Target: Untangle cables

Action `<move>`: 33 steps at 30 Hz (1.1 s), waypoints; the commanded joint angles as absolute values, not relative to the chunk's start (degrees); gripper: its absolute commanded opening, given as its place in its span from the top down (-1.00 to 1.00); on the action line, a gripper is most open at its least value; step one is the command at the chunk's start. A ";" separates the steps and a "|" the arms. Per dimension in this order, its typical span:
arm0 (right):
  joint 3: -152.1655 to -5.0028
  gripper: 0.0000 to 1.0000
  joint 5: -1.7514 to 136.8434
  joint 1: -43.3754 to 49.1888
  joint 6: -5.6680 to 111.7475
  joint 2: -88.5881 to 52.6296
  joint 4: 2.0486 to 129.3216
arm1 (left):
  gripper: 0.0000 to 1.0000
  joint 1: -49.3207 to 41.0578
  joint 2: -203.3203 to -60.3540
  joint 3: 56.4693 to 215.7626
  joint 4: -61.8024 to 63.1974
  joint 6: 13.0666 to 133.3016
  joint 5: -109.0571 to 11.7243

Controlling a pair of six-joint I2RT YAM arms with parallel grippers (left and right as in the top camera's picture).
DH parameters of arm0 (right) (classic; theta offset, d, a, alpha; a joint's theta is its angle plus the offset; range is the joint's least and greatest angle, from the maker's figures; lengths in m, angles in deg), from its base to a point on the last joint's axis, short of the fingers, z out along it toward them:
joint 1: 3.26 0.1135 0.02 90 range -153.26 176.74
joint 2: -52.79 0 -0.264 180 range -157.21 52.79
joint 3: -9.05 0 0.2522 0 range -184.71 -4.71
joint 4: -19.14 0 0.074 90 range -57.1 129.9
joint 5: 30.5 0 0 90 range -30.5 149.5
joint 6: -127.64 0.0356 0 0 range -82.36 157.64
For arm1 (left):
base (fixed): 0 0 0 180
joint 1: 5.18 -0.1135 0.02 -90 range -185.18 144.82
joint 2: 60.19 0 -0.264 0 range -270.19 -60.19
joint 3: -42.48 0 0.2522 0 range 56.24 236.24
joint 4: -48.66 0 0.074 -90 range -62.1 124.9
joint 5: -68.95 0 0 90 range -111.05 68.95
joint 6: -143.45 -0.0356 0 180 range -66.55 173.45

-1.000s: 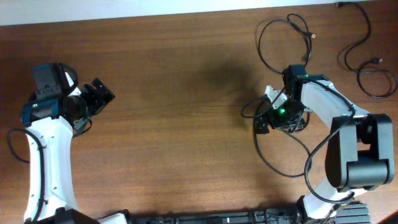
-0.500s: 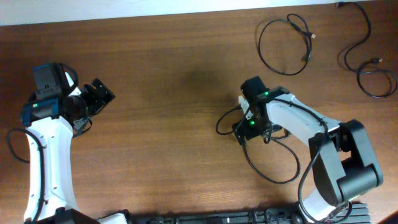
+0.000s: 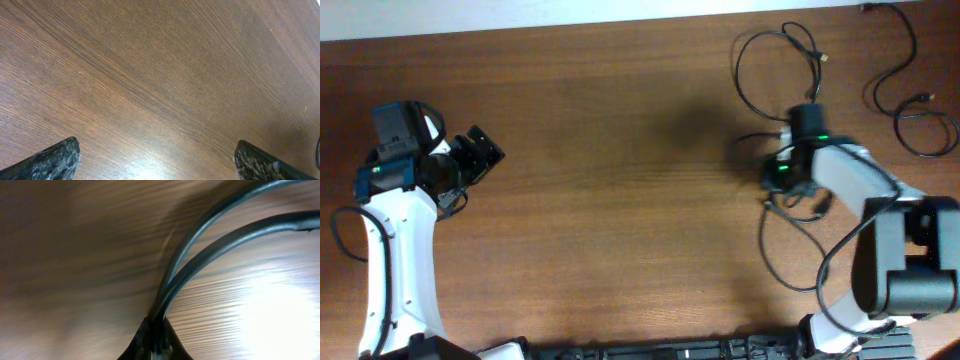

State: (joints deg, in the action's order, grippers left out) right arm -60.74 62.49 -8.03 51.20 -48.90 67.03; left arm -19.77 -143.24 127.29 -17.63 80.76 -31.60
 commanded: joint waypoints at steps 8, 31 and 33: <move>-62.51 0.92 56.65 -31.86 41.67 -52.68 45.68 | -0.98 -19.88 -143.24 127.09 -17.52 81.26 -31.99; -62.66 -0.71 55.60 -28.14 54.07 -49.22 47.42 | -0.98 -19.88 -143.24 127.09 -17.52 81.26 -31.99; -62.64 -0.53 52.06 -25.76 49.04 -50.73 47.75 | -0.98 -19.88 -143.24 127.09 -17.52 81.26 -31.99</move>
State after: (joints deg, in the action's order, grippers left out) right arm -62.20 57.79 -27.88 53.67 -49.16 47.45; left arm -19.77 -143.24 127.29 -17.63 80.74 -31.62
